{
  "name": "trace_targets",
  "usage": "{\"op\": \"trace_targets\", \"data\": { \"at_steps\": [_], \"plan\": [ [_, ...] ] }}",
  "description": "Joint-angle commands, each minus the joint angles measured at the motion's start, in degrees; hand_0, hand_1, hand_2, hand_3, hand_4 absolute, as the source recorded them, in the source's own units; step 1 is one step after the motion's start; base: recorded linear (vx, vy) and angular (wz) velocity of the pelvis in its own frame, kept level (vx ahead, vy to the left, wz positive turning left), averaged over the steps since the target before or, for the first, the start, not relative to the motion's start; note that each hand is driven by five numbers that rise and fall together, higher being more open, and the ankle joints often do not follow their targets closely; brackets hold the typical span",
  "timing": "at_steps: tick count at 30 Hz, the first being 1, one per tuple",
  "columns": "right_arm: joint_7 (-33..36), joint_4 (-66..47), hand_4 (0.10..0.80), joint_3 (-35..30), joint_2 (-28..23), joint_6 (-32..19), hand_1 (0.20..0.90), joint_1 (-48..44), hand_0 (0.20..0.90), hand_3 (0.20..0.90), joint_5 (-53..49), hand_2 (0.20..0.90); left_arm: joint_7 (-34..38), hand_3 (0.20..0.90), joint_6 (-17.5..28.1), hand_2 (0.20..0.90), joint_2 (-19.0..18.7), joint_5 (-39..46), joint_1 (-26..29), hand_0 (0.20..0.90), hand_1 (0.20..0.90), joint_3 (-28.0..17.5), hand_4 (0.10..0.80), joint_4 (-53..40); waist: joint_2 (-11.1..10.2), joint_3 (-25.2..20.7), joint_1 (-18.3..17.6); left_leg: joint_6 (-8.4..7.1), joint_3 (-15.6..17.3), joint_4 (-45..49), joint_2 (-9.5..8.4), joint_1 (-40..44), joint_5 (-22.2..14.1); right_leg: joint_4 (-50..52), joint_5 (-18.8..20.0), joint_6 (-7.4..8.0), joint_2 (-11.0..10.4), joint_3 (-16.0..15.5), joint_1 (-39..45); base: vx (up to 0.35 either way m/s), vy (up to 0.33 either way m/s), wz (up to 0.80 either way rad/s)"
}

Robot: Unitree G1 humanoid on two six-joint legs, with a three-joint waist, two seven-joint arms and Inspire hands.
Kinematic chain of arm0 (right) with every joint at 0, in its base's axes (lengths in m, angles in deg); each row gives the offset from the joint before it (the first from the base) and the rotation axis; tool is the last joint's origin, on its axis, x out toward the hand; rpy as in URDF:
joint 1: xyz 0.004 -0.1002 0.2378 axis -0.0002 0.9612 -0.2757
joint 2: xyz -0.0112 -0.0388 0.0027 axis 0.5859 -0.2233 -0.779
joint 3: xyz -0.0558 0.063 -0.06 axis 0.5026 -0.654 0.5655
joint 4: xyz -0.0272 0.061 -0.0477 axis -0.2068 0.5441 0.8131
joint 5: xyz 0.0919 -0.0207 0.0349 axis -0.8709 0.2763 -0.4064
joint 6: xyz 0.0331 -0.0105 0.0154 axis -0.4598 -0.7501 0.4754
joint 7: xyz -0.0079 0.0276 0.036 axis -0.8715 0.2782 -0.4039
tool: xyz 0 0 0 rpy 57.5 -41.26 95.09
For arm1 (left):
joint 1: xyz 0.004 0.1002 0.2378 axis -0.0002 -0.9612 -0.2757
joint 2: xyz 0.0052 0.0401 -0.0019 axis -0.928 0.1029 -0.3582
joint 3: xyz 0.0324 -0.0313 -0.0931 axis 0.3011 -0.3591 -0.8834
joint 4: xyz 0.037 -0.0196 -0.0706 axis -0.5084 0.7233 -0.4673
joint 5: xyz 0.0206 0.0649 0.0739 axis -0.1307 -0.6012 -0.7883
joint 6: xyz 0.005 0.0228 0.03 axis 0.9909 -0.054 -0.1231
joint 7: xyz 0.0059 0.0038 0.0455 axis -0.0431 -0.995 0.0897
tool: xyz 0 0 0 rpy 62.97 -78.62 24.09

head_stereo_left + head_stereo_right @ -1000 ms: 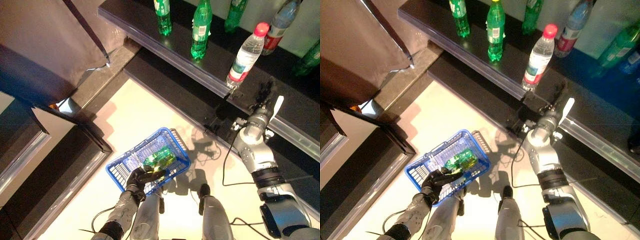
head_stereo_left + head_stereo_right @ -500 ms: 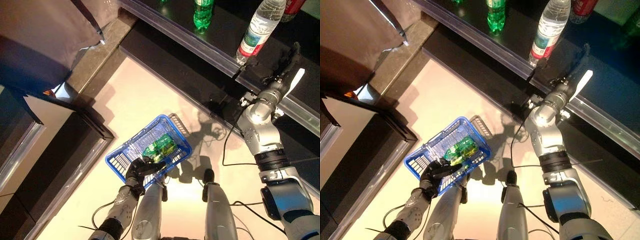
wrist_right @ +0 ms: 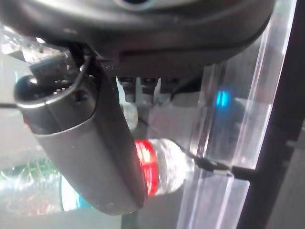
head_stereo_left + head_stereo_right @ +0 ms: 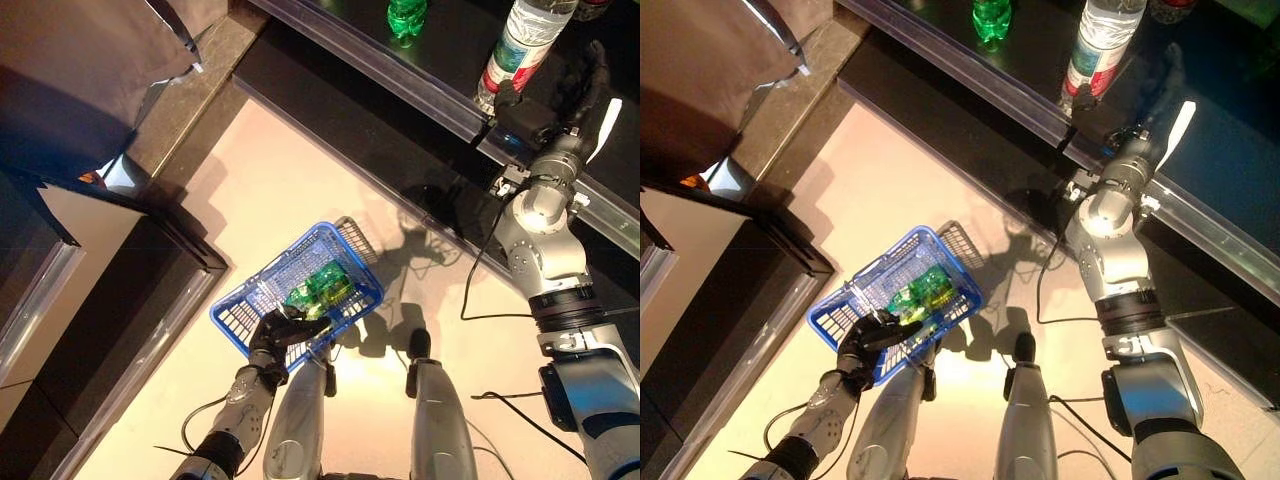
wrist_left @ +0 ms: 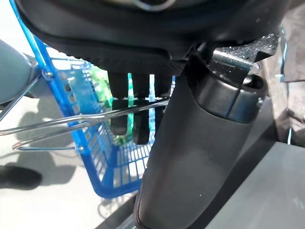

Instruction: Pick up the drink and place into the basket.

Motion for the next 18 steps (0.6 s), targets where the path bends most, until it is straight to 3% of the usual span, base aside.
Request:
{"op": "trace_targets", "data": {
  "at_steps": [1,11,18],
  "plan": [
    [-7.37,-6.75,0.800,3.24,-2.51,-0.54,0.900,-9.03,0.900,0.900,-0.05,0.900,0.31,0.200,2.37,0.300,-7.09,-0.51,-6.28,0.300,0.300,0.75,0.100,-4.87,-4.46,1.36,2.11,1.07,-1.99,6.52,-2.90,2.23,-9.28,-15.33,12.65,-3.00,-0.51,-2.22,3.20,0.000,0.000,0.00],
    [-10.92,-3.48,0.800,6.44,-6.02,0.50,0.900,-14.05,0.900,0.900,0.64,0.900,0.21,0.200,2.32,0.300,-8.65,-0.63,-6.40,0.300,0.300,1.39,0.100,-5.52,-4.17,1.36,3.09,0.94,-2.88,6.86,-3.00,1.24,-9.35,-14.60,12.15,-2.75,-0.93,-3.02,2.30,0.026,-0.018,0.03],
    [-12.02,5.16,0.800,10.98,-7.88,0.06,0.900,-22.40,0.900,0.900,-1.13,0.900,0.42,0.200,1.74,0.300,-9.78,-0.08,-6.04,0.300,0.300,2.76,0.100,-7.18,-3.29,1.36,4.63,0.88,-3.86,5.87,-3.39,0.25,-8.45,-15.18,12.67,-2.64,-1.40,-3.68,1.44,0.018,-0.004,0.04]
  ]
}}
